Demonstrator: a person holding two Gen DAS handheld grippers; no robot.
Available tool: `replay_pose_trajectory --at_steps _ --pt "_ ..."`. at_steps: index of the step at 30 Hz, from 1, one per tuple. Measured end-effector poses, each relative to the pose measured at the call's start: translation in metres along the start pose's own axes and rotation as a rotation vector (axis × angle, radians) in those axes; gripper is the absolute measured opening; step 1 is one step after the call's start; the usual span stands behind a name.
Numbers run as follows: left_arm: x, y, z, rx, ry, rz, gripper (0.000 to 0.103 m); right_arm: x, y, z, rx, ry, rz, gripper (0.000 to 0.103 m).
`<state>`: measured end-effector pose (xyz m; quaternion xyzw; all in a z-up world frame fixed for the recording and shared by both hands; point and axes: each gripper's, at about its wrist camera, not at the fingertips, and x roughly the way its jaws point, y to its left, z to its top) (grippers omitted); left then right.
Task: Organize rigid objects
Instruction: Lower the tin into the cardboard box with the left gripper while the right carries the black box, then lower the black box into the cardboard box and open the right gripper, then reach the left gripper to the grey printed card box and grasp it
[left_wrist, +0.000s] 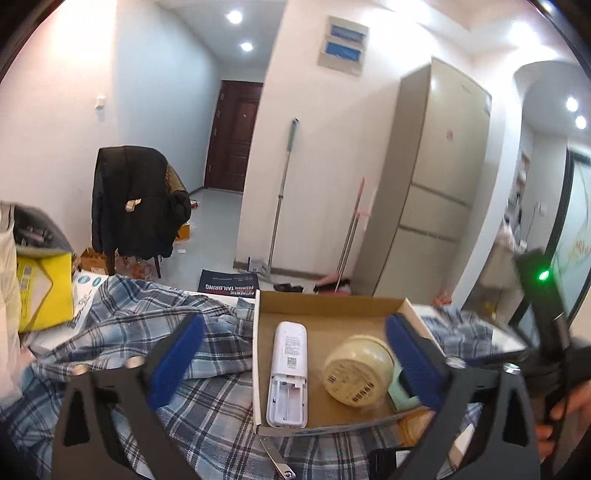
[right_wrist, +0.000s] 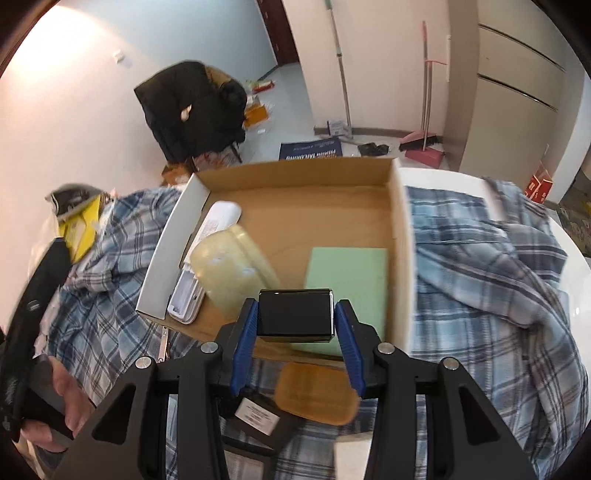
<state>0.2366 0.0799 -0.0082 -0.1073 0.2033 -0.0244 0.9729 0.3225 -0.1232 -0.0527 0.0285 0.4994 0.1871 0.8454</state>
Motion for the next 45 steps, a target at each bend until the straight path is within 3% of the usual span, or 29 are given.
replay_pose_trajectory --at_steps 4,15,18,23,25,31,38,45 --pt "0.006 0.005 -0.003 0.025 0.033 -0.037 0.103 0.014 0.007 0.003 0.005 0.033 -0.014 0.041" --pt "0.000 0.006 -0.004 -0.003 0.010 -0.037 0.103 0.037 0.042 0.003 -0.052 0.069 -0.010 0.041" --pt "-0.001 0.011 -0.003 -0.024 0.011 -0.023 0.103 0.033 0.044 0.002 -0.050 0.063 0.003 0.058" --pt "-0.011 0.009 0.003 -0.029 0.007 -0.002 0.103 0.001 0.036 0.001 -0.051 0.006 0.011 0.060" --pt "-0.015 0.000 0.008 -0.003 0.037 0.043 0.103 -0.016 0.032 -0.001 -0.065 -0.029 -0.013 0.062" --pt "-0.046 -0.020 0.018 0.017 0.039 -0.023 0.103 -0.069 0.014 -0.014 -0.063 -0.124 -0.032 0.066" --pt "-0.085 -0.034 0.022 -0.004 0.038 -0.076 0.103 -0.096 0.000 -0.031 0.001 -0.183 -0.016 0.067" --pt "-0.106 -0.046 0.007 0.076 0.052 -0.041 0.103 -0.134 -0.001 -0.057 -0.062 -0.274 -0.038 0.067"
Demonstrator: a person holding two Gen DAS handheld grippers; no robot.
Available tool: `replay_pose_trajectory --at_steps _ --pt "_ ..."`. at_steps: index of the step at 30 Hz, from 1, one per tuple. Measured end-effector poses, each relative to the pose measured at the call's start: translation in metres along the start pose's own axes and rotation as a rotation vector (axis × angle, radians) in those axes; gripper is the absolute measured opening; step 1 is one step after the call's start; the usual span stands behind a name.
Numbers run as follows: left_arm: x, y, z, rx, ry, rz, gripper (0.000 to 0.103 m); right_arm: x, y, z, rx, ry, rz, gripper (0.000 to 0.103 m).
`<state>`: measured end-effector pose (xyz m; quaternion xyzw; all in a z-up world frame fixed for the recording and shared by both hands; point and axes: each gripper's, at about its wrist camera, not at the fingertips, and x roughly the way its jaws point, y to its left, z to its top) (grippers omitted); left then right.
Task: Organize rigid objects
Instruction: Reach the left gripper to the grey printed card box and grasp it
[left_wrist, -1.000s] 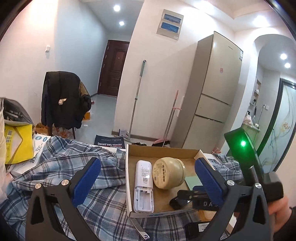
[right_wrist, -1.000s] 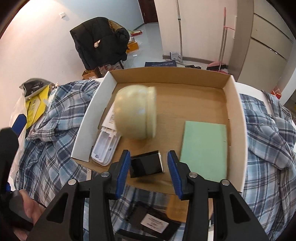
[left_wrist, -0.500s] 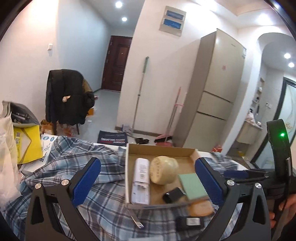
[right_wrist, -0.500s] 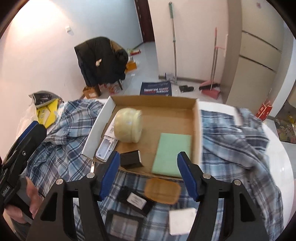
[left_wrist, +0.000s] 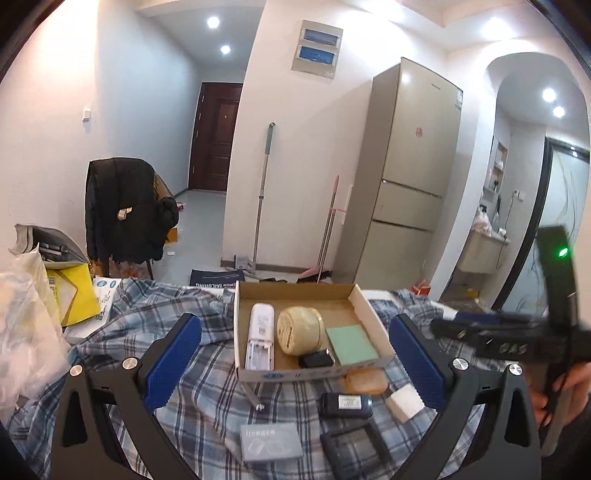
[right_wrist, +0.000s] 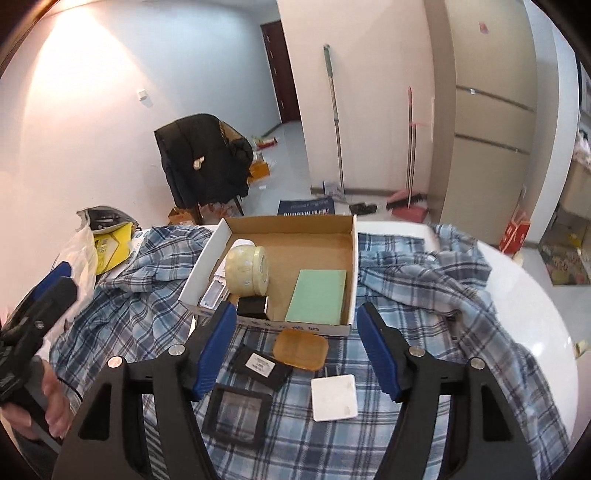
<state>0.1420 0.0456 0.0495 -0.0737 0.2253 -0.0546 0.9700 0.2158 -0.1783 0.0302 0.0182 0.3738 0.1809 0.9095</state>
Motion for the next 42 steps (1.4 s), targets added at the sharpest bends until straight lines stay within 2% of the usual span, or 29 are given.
replay_pose_trajectory --at_steps 4,7,9,12,17,19,21,25,30,32,34,38,42 --pt "0.010 0.002 -0.013 -0.011 0.072 -0.011 0.103 -0.013 0.002 -0.009 -0.039 -0.023 -0.002 0.072" --pt "0.031 0.010 -0.030 -0.060 0.223 -0.062 0.103 -0.013 0.000 -0.017 -0.055 -0.009 -0.001 0.072" --pt "0.039 0.016 -0.040 -0.102 0.274 -0.091 0.103 -0.012 -0.003 -0.023 -0.056 0.008 -0.007 0.072" --pt "0.053 0.020 -0.053 -0.114 0.352 -0.084 0.101 -0.010 -0.013 -0.030 -0.019 0.004 0.004 0.072" --pt "0.072 0.020 -0.066 -0.095 0.444 -0.094 0.082 0.003 -0.026 -0.035 0.017 0.028 -0.006 0.072" --pt "0.079 0.021 -0.072 -0.094 0.480 -0.096 0.066 0.006 -0.030 -0.037 0.028 0.025 -0.019 0.072" --pt "0.085 0.021 -0.076 -0.079 0.510 -0.087 0.061 0.010 -0.034 -0.038 0.035 0.036 -0.020 0.072" --pt "0.098 0.020 -0.085 -0.057 0.568 -0.031 0.060 0.013 -0.039 -0.039 0.049 0.049 -0.004 0.072" --pt "0.101 0.025 -0.090 -0.022 0.543 0.044 0.060 0.011 -0.039 -0.040 0.041 0.045 0.004 0.072" --pt "0.105 0.026 -0.094 -0.033 0.574 0.045 0.063 0.012 -0.039 -0.040 0.036 0.049 0.009 0.072" --pt "0.110 0.023 -0.097 -0.019 0.602 0.040 0.071 0.015 -0.038 -0.041 0.026 0.057 -0.001 0.072" --pt "0.115 0.016 -0.101 0.025 0.615 0.068 0.071 0.019 -0.037 -0.043 0.015 0.068 -0.007 0.072" --pt "0.122 0.021 -0.104 -0.020 0.645 0.039 0.072 0.016 -0.038 -0.043 0.019 0.062 -0.004 0.072"
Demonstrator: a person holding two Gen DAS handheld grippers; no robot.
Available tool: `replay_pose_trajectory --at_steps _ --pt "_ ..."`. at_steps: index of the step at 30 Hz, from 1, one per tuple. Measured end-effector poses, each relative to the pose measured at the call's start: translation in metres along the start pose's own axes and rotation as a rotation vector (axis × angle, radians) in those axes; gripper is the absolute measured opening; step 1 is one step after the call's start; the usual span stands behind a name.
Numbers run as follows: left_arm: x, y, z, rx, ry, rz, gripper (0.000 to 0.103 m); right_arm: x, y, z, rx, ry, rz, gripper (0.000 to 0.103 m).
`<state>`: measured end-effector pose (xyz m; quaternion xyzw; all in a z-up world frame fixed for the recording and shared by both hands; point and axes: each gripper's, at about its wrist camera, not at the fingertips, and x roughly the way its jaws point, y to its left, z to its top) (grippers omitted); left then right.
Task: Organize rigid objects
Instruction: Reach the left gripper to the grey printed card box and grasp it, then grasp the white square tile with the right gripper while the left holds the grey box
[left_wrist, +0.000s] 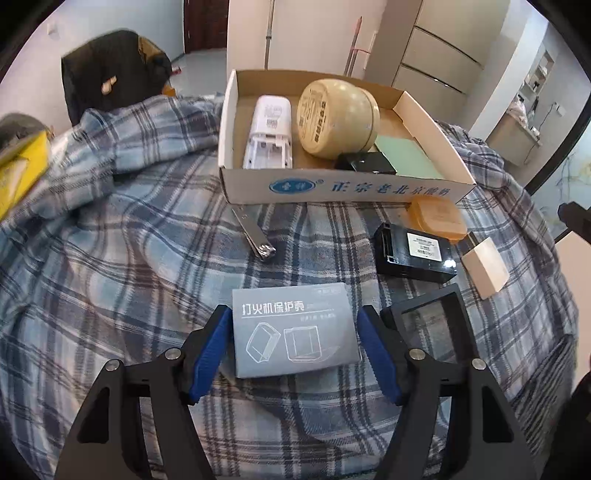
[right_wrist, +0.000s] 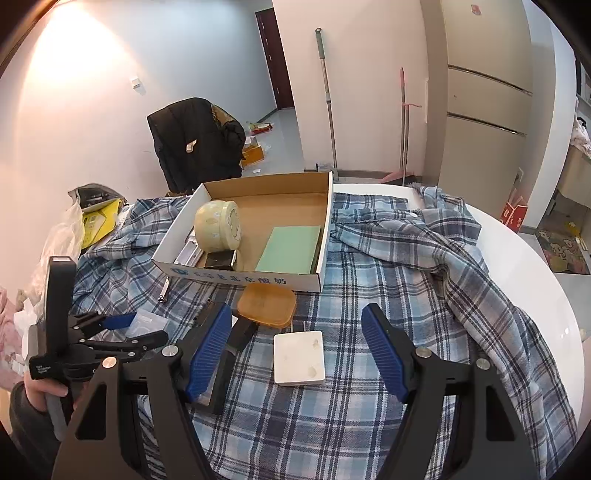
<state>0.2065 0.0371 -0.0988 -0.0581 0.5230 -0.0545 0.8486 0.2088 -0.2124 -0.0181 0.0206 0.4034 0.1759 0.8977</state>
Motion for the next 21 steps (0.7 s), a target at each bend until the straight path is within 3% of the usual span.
replay_pose_trajectory --at_steps 6,7,9,17,21 --pt "0.005 -0.009 -0.001 0.047 -0.013 0.041 0.072 0.003 0.000 -0.001 -0.004 0.008 -0.007 0.072" --pt "0.005 -0.011 -0.001 0.057 -0.015 0.052 0.068 0.005 0.000 -0.001 -0.004 0.013 -0.006 0.072" --pt "0.003 -0.010 0.000 0.043 -0.020 0.035 0.068 0.007 0.000 -0.002 -0.005 0.019 -0.006 0.072" --pt "-0.049 -0.016 0.009 0.065 -0.175 0.010 0.068 0.017 0.000 -0.005 -0.013 0.047 -0.015 0.072" --pt "-0.070 -0.028 0.016 0.087 -0.250 0.029 0.068 0.033 0.001 -0.009 -0.034 0.087 -0.063 0.068"
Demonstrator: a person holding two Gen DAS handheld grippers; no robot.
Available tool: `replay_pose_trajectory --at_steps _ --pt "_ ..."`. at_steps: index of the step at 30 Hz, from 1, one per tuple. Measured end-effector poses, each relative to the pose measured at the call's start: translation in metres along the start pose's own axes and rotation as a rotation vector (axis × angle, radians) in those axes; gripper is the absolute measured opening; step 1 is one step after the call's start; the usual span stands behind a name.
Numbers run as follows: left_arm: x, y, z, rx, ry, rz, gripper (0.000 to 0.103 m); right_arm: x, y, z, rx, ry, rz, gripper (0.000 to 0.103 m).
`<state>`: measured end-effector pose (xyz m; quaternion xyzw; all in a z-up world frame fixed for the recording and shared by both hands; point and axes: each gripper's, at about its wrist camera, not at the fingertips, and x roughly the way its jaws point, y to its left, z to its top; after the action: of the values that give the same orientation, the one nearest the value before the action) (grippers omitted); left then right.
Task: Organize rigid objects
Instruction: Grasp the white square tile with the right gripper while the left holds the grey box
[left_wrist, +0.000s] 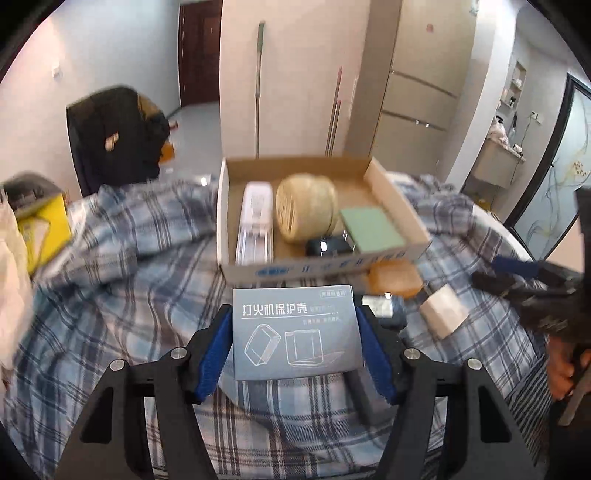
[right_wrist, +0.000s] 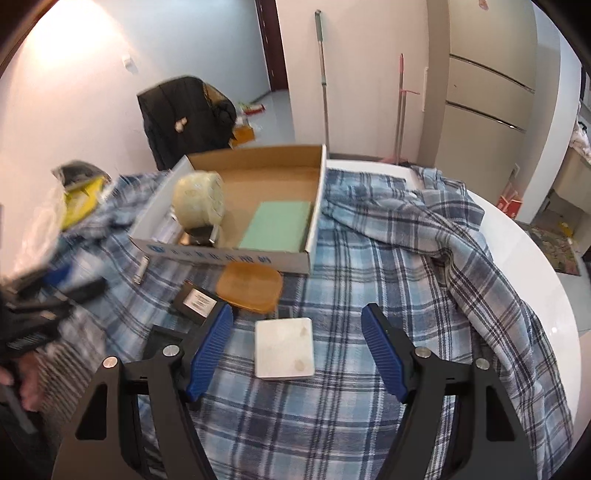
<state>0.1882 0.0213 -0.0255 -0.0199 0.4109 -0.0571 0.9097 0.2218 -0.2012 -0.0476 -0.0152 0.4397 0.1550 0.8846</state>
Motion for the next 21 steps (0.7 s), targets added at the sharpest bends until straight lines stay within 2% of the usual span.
replay_pose_trajectory --at_steps 3,5,8,12,17,21 --pt "-0.011 -0.008 0.008 0.007 -0.057 0.025 0.068 0.012 0.001 -0.004 -0.007 0.043 0.010 0.064" --pt "-0.015 -0.008 0.011 -0.009 -0.073 0.008 0.068 0.019 0.003 -0.006 -0.011 0.069 0.024 0.064" --pt "-0.013 -0.006 0.009 -0.025 -0.073 -0.014 0.068 0.028 0.007 -0.011 -0.027 0.096 0.014 0.064" --pt "-0.006 -0.003 0.006 -0.030 -0.055 -0.008 0.068 0.039 0.010 -0.016 -0.036 0.135 0.025 0.063" --pt "-0.001 0.001 0.003 -0.033 -0.034 -0.010 0.068 0.053 0.008 -0.020 -0.029 0.189 0.028 0.046" --pt "0.000 -0.001 0.005 -0.027 -0.027 -0.015 0.068 0.057 0.010 -0.023 -0.042 0.194 0.005 0.044"
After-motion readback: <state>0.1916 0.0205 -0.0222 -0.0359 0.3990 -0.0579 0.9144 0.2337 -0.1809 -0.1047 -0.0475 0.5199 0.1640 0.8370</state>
